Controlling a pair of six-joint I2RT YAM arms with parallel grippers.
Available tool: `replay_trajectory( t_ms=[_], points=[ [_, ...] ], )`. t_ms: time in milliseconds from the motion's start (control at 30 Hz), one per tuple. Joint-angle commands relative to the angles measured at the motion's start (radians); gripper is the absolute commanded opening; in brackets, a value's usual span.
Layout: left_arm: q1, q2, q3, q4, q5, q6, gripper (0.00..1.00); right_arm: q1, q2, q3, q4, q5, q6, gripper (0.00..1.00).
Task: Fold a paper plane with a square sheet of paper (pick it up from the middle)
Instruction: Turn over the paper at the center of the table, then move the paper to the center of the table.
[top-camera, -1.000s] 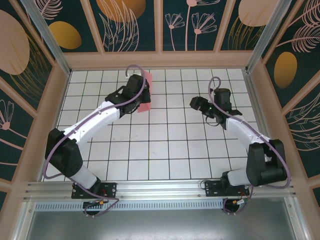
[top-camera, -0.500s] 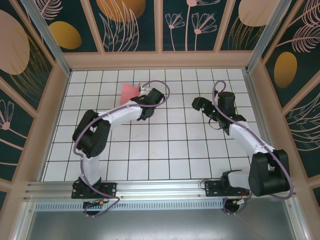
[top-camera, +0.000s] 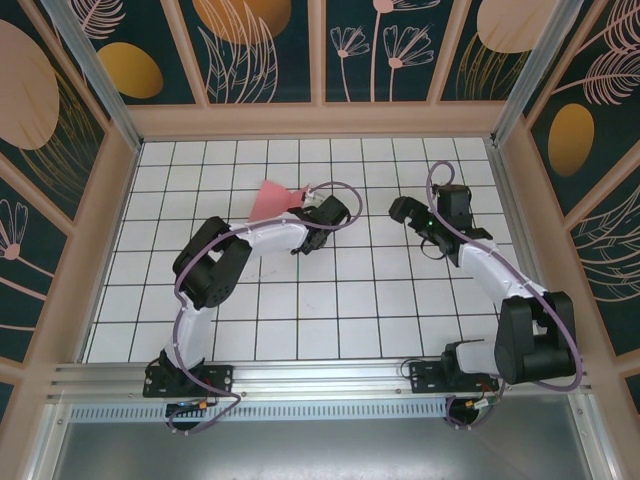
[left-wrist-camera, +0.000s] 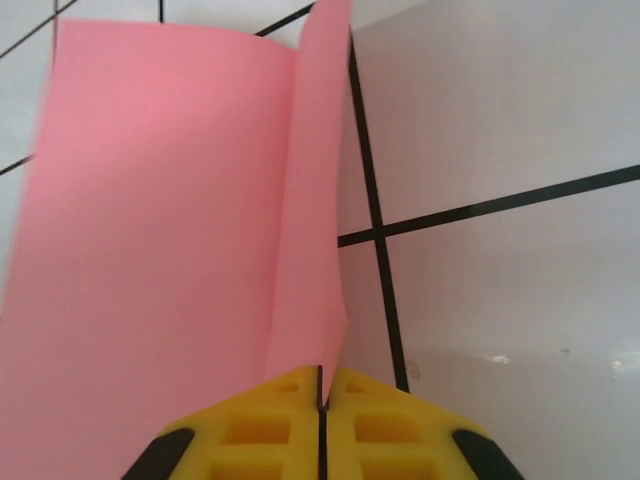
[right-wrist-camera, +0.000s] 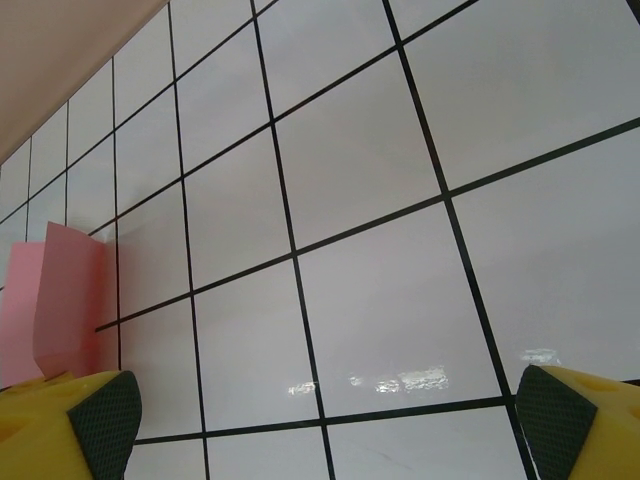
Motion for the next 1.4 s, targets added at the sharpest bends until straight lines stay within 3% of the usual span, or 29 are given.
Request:
replay_trajectory(
  t_ms=[0, 133, 267, 433, 567, 733, 800, 967, 1067, 1200, 1367],
  points=[
    [0.002, 0.001, -0.021, 0.028, 0.058, -0.025, 0.14, -0.006, 0.013, 0.051, -0.029, 0.023, 0.015, 0.99],
    [0.003, -0.053, -0.051, 0.066, 0.131, -0.033, 0.24, -0.006, 0.013, 0.06, -0.028, 0.013, 0.027, 0.99],
    [0.002, -0.159, -0.079, 0.119, 0.299, -0.061, 0.38, -0.007, 0.017, 0.082, -0.032, -0.007, 0.035, 0.99],
    [0.002, -0.326, -0.164, 0.265, 0.501, -0.087, 0.63, -0.002, 0.047, 0.129, -0.028, -0.045, 0.056, 0.99],
    [0.014, -0.428, -0.207, 0.317, 0.508, -0.098, 0.81, 0.049, 0.09, 0.144, -0.001, -0.063, 0.052, 0.99],
    [0.099, -0.544, -0.316, 0.367, 0.505, -0.159, 0.98, 0.164, 0.195, 0.214, 0.015, -0.074, 0.059, 0.94],
    [0.148, -0.581, -0.355, 0.374, 0.506, -0.189, 0.99, 0.226, 0.259, 0.266, 0.014, -0.075, 0.062, 0.89],
    [0.251, -0.652, -0.438, 0.329, 0.449, -0.272, 0.99, 0.363, 0.477, 0.436, 0.019, -0.146, 0.079, 0.56],
    [0.313, -0.69, -0.503, 0.309, 0.451, -0.332, 0.99, 0.43, 0.578, 0.555, -0.008, -0.143, 0.077, 0.45],
    [0.371, -0.731, -0.567, 0.297, 0.46, -0.379, 0.98, 0.482, 0.681, 0.7, -0.085, -0.109, 0.065, 0.38],
    [0.418, -0.747, -0.624, 0.309, 0.486, -0.424, 0.99, 0.512, 0.817, 0.856, -0.201, -0.107, 0.055, 0.39]
  ],
)
